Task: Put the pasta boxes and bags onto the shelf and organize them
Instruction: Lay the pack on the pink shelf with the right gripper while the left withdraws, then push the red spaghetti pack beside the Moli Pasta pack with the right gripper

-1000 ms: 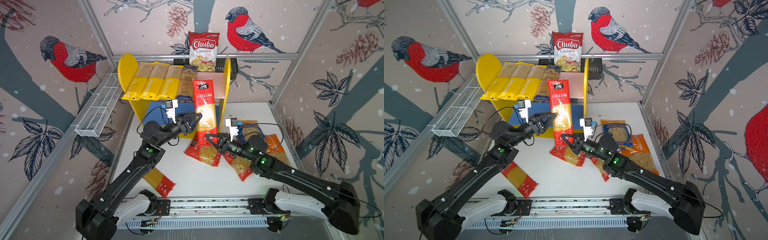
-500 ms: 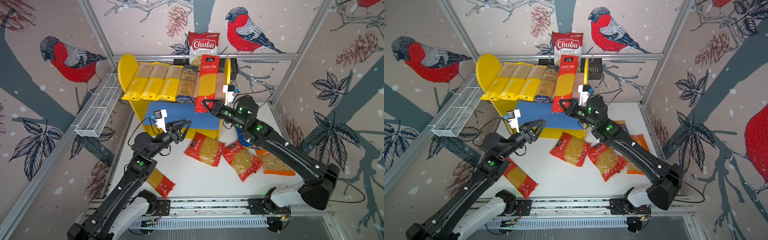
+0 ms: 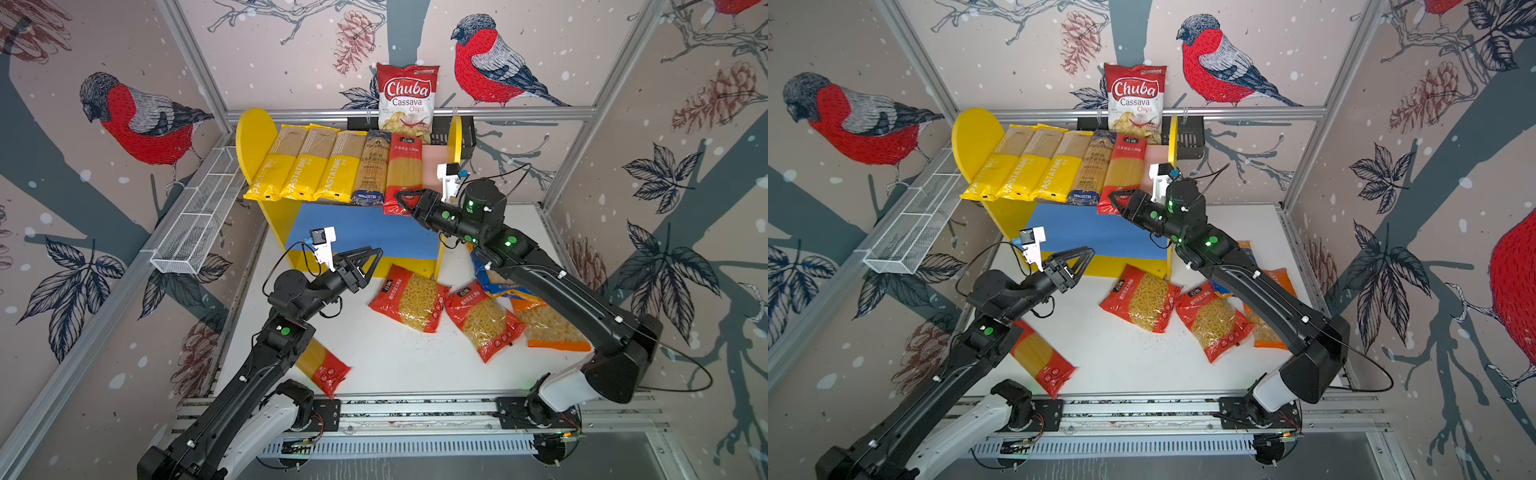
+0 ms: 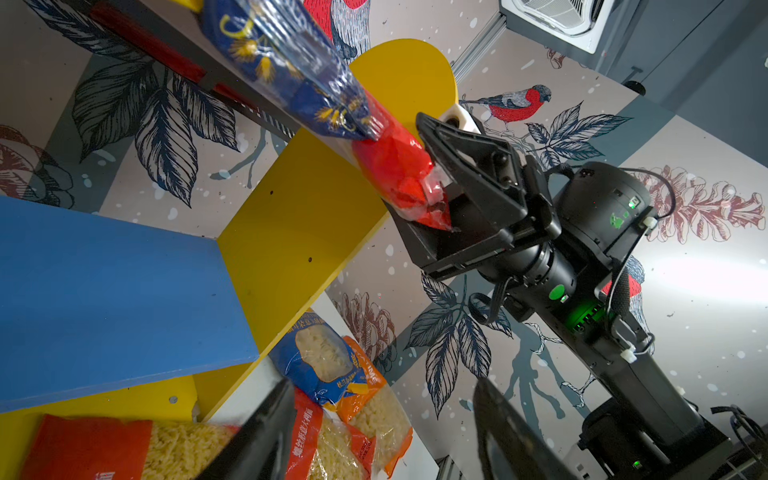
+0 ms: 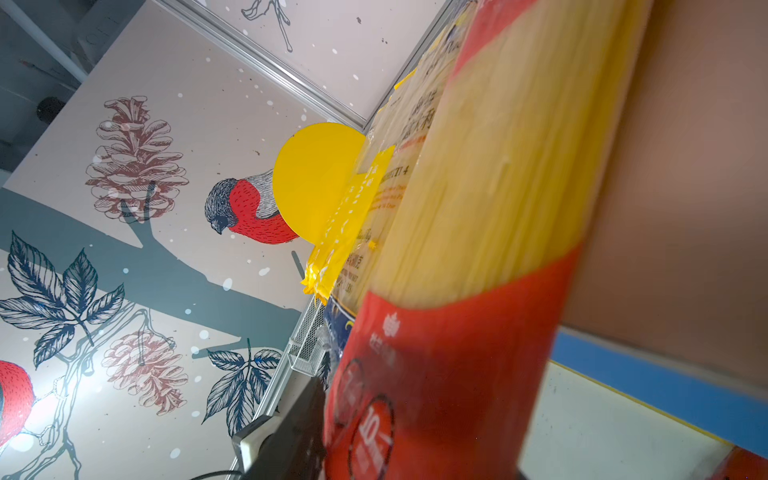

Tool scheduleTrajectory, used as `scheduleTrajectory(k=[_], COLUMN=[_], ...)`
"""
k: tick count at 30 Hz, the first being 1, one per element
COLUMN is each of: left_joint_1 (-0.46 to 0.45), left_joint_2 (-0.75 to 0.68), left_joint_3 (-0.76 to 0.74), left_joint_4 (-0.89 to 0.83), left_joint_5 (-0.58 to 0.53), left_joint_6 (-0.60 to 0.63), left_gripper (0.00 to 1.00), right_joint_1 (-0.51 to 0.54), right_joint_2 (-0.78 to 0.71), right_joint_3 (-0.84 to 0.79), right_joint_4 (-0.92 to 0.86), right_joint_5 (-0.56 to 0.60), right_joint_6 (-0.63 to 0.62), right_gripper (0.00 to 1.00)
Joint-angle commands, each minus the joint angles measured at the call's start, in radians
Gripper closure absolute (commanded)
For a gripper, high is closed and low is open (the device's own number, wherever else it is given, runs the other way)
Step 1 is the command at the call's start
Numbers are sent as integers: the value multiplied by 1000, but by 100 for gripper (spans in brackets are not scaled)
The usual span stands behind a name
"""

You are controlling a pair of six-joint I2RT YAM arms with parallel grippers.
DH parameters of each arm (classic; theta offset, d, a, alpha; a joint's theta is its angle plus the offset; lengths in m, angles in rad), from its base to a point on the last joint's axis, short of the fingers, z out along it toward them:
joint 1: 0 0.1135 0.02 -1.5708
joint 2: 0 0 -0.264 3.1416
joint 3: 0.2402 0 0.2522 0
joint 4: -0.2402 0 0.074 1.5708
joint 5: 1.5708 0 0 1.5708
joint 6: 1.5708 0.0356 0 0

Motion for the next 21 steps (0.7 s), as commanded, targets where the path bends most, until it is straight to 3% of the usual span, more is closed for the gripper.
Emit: scheduleTrajectory(k=[1, 8, 16, 21], left_joint_1=[2, 1, 2, 1], left_joint_2=[10, 18, 13, 1], left_joint_3=[-7, -28, -44, -41], left_joint_4=[65, 85, 81, 65], left_joint_5=[25, 23, 18, 9], left_joint_6=[-14, -23, -32, -29], left_gripper=[33, 33, 33, 34], right_joint_1=[2, 4, -5, -16], right_joint_2=[-32, -98, -96, -64], right_joint_3=[-31, -153, -139, -94], right_joint_4=[64, 144, 195, 187], right_joint_5=[-2, -13, 20, 30], right_joint_6=[-8, 37, 35, 27], right_gripper=[52, 55, 79, 82])
